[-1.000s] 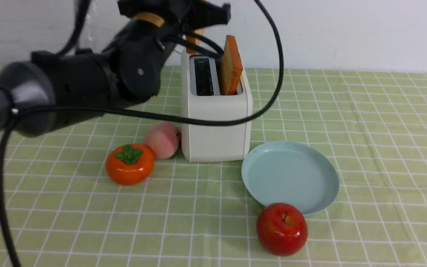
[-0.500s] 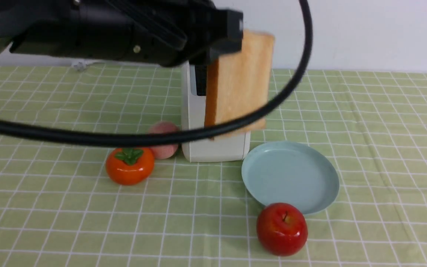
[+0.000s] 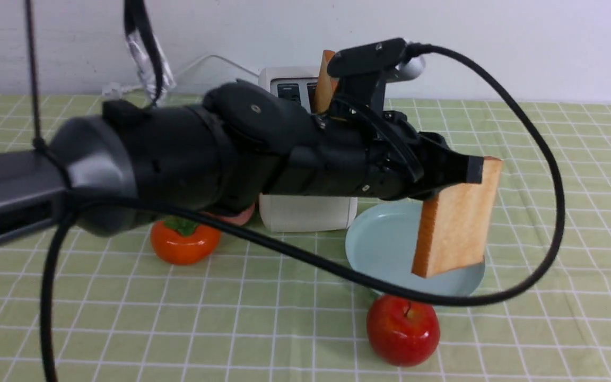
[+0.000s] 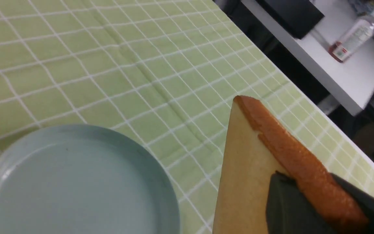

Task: Take toasted bread from bread machine on green coffee tablecloth place on plate.
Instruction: 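Place the slice of bread on the plate with the left gripper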

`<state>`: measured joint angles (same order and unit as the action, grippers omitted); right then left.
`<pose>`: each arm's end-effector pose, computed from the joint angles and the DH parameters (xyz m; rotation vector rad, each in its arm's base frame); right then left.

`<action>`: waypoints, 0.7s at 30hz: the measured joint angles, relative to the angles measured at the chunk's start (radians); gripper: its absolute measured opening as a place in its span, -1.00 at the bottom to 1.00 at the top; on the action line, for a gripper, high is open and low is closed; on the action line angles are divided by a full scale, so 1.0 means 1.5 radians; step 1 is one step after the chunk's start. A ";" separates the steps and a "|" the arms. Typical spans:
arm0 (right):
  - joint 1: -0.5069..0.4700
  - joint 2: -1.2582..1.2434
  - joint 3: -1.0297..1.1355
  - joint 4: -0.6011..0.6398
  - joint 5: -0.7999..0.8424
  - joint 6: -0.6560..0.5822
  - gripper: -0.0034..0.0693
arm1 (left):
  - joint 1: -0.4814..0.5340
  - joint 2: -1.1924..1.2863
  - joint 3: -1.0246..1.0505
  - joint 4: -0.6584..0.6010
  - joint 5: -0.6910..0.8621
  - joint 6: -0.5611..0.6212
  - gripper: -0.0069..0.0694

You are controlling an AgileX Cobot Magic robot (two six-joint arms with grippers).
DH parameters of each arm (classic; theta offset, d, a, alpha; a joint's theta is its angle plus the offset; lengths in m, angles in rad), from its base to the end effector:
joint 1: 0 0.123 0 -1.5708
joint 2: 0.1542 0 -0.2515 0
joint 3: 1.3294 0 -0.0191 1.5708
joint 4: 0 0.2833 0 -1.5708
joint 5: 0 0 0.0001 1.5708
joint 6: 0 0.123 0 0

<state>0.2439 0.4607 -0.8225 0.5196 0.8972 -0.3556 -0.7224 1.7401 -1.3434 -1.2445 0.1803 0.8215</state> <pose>0.1309 0.0818 0.3663 -0.5115 1.8881 0.5404 0.3377 -0.3256 0.2497 0.4284 2.0017 -0.9042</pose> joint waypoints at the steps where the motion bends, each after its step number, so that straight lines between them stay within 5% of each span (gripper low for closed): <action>1: 0.000 0.000 0.000 -0.002 0.003 -0.001 -0.91 | 0.000 0.013 0.000 -0.027 -0.034 0.022 -0.55; 9: 0.000 0.000 0.000 -0.004 0.006 -0.002 -0.90 | 0.000 0.073 -0.046 -0.122 -0.054 0.097 -0.55; 21: 0.000 0.000 0.000 -0.004 0.012 -0.003 -0.89 | 0.000 0.136 -0.064 -0.132 -0.051 0.105 -0.55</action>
<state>0.2439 0.4607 -0.8225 0.5134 0.9146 -0.3600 -0.7223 1.9441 -1.4390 -1.4427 0.1034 0.9792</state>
